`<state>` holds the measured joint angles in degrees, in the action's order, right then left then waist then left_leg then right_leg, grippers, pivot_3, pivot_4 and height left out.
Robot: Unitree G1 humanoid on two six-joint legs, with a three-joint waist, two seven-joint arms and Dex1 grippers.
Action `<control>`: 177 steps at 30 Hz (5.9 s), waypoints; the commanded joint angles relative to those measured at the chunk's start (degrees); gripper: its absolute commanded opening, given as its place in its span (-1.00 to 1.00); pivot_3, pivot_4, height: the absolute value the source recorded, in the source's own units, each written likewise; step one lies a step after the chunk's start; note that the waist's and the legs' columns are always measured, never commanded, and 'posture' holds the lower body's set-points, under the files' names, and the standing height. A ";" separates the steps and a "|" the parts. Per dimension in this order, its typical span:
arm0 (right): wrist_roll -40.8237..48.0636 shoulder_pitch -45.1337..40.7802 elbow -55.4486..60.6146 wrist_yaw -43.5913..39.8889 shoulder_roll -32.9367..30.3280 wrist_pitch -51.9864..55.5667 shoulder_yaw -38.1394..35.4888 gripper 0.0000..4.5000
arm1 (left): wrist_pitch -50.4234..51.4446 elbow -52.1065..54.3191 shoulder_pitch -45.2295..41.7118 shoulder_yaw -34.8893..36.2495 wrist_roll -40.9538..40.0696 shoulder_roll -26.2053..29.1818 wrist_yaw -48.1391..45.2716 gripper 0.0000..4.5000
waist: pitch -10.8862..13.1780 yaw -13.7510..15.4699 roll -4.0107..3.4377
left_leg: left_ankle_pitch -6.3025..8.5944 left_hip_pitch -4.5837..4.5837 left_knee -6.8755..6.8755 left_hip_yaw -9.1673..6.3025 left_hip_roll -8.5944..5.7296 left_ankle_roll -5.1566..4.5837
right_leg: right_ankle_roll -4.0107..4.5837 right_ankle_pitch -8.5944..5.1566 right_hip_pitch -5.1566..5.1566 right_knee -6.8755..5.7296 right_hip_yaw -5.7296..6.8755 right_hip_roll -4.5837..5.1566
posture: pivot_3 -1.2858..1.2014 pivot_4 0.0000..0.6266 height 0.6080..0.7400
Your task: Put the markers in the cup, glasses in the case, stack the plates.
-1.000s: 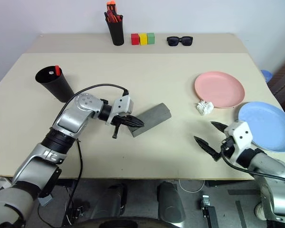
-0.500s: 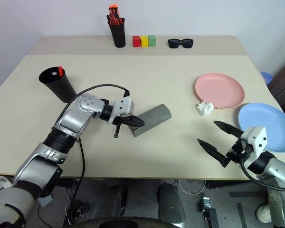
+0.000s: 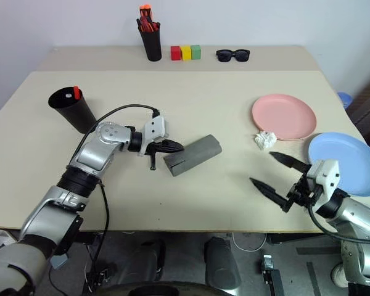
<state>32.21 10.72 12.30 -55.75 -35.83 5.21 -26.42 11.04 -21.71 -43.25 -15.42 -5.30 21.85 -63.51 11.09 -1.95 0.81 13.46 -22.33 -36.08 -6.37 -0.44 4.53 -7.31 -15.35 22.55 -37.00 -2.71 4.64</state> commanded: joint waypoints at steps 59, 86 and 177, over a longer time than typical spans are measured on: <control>-16.91 -5.07 -10.28 27.47 -4.14 20.86 -2.17 0.16 | 4.73 18.76 -0.95 -3.84 -9.69 -1.83 -10.74 1.00 | 0.00 1.01 -0.07 | 0.03 -0.08 0.08 0.05 -0.05 -0.05 | 0.14 -0.10 0.02 0.23 -0.04 0.02 | 0.03 -0.52 1.00; -28.65 -31.22 -28.14 28.71 -6.66 -2.38 11.16 -0.97 | 7.36 22.70 1.43 -2.94 -9.76 -1.33 -5.65 1.00 | 0.03 0.79 -0.13 | 0.03 -0.07 0.11 0.07 -0.05 -0.06 | 0.00 -0.01 0.02 0.27 -0.06 0.01 | 0.03 -0.52 1.00; -18.19 -26.65 -23.86 26.91 2.61 13.43 14.80 -0.93 | 14.53 30.59 5.84 -1.79 -11.21 3.09 3.29 1.00 | 0.09 0.91 -0.19 | 0.06 -0.09 0.08 0.06 -0.04 -0.11 | -0.01 0.01 -0.04 0.37 -0.05 0.01 | 0.03 -0.52 1.00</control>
<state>14.62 -15.99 -11.53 -29.87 -33.16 19.39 -9.92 25.90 6.92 -37.65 -18.28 -15.73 25.04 -60.45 11.18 -1.04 0.62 13.51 -22.42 -36.00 -6.31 -0.48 4.42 -7.32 -15.33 22.51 -36.63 -2.76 4.65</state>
